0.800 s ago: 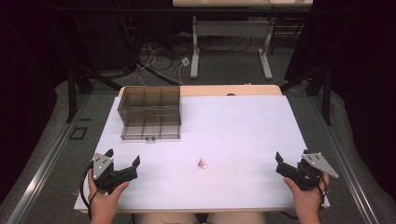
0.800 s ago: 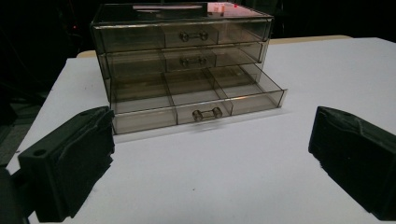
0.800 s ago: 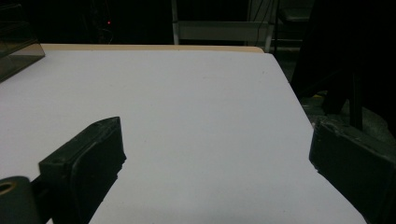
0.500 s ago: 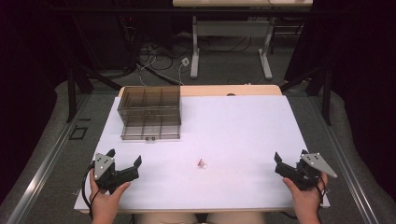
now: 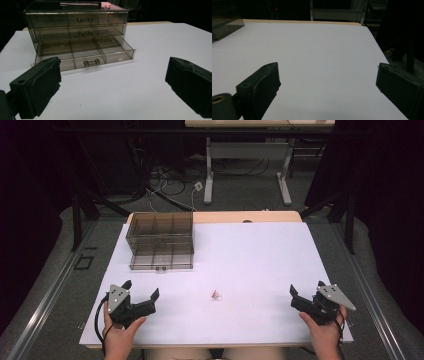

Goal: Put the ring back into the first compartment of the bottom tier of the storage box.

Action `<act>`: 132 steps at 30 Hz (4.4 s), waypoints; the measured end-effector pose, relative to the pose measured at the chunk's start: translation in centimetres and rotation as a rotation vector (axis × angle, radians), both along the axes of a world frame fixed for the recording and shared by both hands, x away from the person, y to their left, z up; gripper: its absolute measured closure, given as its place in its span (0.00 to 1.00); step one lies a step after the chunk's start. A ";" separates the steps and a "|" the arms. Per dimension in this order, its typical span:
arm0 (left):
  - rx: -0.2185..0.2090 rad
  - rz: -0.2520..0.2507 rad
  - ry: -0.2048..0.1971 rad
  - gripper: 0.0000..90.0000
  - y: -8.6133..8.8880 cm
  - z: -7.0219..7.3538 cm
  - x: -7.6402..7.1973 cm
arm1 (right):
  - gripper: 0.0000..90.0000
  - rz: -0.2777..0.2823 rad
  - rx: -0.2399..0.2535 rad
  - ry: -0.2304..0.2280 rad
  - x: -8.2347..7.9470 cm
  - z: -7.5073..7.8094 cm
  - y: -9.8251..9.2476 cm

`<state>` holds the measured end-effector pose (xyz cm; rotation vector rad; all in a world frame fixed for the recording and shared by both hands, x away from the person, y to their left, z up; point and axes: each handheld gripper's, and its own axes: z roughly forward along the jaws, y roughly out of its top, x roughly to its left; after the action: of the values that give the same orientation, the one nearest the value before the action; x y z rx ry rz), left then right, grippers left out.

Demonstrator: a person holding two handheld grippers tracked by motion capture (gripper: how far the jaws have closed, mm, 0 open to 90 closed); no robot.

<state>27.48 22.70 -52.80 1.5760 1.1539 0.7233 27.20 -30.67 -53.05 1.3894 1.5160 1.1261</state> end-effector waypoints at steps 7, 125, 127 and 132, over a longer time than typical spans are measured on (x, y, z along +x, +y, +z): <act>-0.004 -0.013 0.001 0.00 -0.9 0.3 0.4 | 0.06 0.003 -0.002 0.015 0.0 0.0 0.0; -0.108 -0.321 0.094 0.22 -14.7 0.8 4.3 | 0.14 0.010 0.037 0.062 0.5 -0.6 -0.5; -0.100 -0.329 0.106 0.23 -14.8 0.6 4.4 | 0.14 0.008 0.034 0.064 0.5 -0.7 -0.5; -0.100 -0.338 0.153 0.26 -15.0 -0.1 4.3 | 0.14 0.011 0.038 0.064 0.6 -0.7 -0.5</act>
<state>31.82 7.67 -52.88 1.7080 0.9811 0.3228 27.75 -31.13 -53.73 1.4571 1.5566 1.1319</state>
